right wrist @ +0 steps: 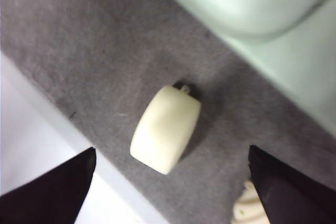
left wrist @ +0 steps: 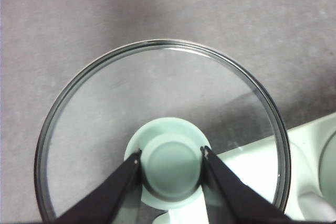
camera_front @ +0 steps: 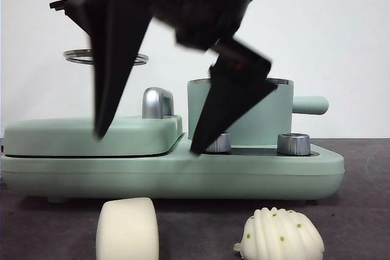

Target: Put the buns in a small steamer

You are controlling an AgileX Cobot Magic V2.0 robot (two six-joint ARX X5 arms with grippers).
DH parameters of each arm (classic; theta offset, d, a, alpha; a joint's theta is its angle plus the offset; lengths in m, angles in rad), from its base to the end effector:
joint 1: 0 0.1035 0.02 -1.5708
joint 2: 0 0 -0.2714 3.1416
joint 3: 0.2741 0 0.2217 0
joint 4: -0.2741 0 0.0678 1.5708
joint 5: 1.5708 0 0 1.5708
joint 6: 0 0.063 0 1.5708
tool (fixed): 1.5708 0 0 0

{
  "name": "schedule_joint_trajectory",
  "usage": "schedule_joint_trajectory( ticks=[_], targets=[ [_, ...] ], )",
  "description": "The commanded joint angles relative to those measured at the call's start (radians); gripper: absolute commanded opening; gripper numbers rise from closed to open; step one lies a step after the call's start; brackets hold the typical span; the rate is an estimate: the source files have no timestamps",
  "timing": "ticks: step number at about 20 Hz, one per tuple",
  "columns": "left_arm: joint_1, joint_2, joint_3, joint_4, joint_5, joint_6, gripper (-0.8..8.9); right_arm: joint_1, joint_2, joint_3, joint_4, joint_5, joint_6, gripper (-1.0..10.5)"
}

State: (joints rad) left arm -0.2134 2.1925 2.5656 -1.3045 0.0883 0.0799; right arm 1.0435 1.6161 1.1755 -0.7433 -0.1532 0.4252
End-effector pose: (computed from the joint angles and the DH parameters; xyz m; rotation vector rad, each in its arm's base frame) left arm 0.4218 -0.0971 0.3530 0.1319 0.9216 -0.3168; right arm 0.1427 0.2641 0.2174 -0.1992 1.3057 0.7748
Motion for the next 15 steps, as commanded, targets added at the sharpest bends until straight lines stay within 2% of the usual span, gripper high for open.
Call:
schedule_joint_trajectory(
  ticks=[1,6,9,11,13,15],
  targets=[
    [0.008,-0.010,0.044,0.020,0.006,-0.013,0.56,0.031,0.065,0.022,0.025,0.005,0.008,4.6],
    [0.017,-0.010,0.044,0.019,0.006,-0.014,0.56,0.045,0.149,0.022,0.056,0.020,0.002,4.6],
    [0.018,-0.010,0.044,0.019,0.006,-0.014,0.56,0.045,0.170,0.022,0.058,0.022,0.002,3.1],
    [0.018,-0.010,0.044,0.019,0.006,-0.014,0.56,0.045,0.175,0.022,0.059,0.018,0.003,2.9],
    [0.018,-0.010,0.044,0.019,0.006,-0.014,0.56,0.045,0.175,0.022,0.060,0.019,0.002,1.8],
    [0.018,-0.010,0.044,0.019,0.006,-0.016,0.56,0.045,0.175,0.022,0.060,0.019,0.003,1.6]
  ],
)
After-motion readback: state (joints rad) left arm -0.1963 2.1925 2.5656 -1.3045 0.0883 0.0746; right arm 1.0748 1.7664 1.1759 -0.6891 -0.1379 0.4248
